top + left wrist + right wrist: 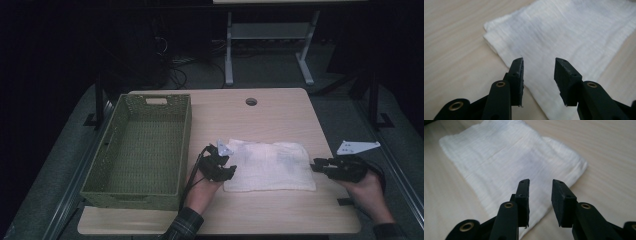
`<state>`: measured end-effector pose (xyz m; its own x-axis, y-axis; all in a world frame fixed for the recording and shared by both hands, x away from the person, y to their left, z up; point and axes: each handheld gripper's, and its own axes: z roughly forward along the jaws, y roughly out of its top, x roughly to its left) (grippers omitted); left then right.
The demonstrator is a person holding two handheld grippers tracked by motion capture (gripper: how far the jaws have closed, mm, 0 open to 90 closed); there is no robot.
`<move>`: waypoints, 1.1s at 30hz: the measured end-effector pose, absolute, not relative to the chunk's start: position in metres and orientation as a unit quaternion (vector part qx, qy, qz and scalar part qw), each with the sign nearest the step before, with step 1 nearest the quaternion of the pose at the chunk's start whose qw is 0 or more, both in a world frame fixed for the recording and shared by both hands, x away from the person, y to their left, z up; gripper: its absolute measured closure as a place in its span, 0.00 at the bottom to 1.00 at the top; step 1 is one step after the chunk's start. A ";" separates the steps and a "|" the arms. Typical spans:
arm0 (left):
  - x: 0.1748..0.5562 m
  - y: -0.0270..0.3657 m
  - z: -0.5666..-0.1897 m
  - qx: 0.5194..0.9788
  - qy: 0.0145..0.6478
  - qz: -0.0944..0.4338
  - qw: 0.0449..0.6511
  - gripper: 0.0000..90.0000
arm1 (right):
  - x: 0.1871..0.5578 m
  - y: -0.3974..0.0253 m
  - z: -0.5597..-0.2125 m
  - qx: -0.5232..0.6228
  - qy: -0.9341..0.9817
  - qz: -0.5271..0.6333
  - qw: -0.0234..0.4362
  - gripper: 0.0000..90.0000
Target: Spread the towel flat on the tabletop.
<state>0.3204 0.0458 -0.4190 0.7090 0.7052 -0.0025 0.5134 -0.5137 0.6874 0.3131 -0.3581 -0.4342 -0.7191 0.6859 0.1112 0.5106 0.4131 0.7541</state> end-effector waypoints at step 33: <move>0.444 0.027 -0.464 0.849 0.399 0.127 0.322 0.69 | 0.415 -0.316 -0.465 0.362 0.838 0.401 0.077 0.98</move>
